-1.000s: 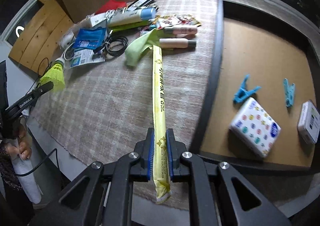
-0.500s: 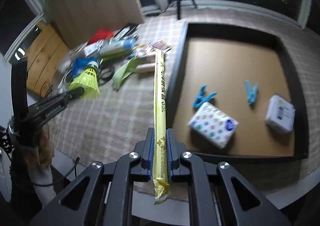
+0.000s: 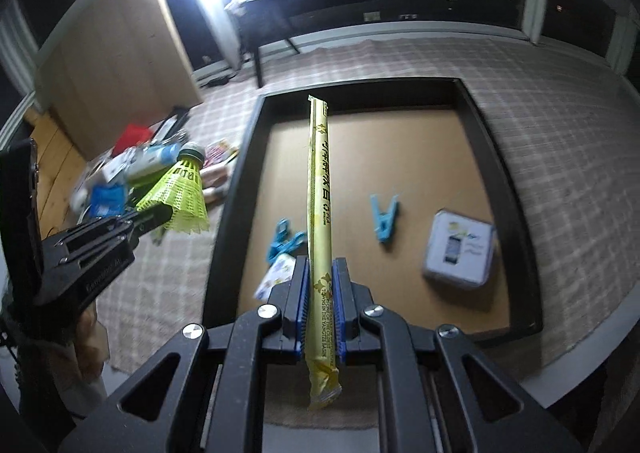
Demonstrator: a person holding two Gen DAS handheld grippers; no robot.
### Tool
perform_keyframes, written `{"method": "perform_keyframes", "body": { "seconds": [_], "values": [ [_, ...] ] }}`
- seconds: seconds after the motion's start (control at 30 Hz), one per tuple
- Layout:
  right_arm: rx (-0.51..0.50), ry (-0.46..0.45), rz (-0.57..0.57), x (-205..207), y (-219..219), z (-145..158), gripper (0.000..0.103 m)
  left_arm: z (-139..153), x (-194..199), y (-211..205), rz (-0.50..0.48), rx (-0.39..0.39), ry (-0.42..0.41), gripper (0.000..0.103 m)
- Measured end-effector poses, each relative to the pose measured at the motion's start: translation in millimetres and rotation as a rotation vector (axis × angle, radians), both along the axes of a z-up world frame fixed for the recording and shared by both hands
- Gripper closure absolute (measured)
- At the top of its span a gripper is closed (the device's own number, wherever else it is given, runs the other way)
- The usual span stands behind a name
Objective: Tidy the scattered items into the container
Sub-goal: 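Carry shuttlecock and yellow stick to the tray and release both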
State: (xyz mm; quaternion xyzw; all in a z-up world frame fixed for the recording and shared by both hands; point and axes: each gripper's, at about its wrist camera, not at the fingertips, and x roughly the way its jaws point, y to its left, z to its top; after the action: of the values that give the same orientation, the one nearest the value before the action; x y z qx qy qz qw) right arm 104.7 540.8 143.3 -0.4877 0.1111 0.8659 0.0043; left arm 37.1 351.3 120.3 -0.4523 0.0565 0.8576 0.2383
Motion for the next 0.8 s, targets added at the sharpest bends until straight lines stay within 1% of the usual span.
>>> {"method": "perform_keyframes", "body": {
  "seconds": [0.1,0.2,0.23,0.27,0.3,0.33,0.4,0.53,0.63,0.8],
  "values": [
    [0.008,-0.009,-0.023,-10,8,-5,0.092,-5,-8,23,-0.036,-0.012,-0.009,0.102],
    [0.016,-0.018,-0.032,-20,13,-10,0.091,-10,-12,35,-0.070,-0.020,-0.026,0.101],
    [0.023,-0.021,-0.034,-23,14,-11,0.091,-12,-13,40,-0.085,-0.023,-0.040,0.096],
    [0.032,-0.021,-0.035,-26,14,-12,0.090,-14,-14,44,-0.091,-0.032,-0.055,0.083],
    [0.044,-0.027,-0.035,-29,14,-13,0.085,-15,-15,47,-0.096,-0.029,-0.054,0.078],
    [0.051,-0.033,-0.036,-32,14,-14,0.083,-15,-13,47,-0.099,-0.028,-0.042,0.072],
    [0.050,-0.027,-0.033,-35,12,-13,0.081,-15,-14,45,-0.090,-0.034,-0.030,0.074],
    [0.052,-0.022,0.003,-45,1,-11,0.081,-15,-25,25,-0.053,-0.029,-0.036,0.074],
    [0.047,-0.019,0.050,-54,-11,-10,0.081,-17,-35,-5,0.001,-0.031,-0.044,0.074],
    [0.045,-0.029,0.185,-76,-51,-14,0.081,-30,-51,-59,0.112,-0.048,-0.074,0.074]
  ]
}}
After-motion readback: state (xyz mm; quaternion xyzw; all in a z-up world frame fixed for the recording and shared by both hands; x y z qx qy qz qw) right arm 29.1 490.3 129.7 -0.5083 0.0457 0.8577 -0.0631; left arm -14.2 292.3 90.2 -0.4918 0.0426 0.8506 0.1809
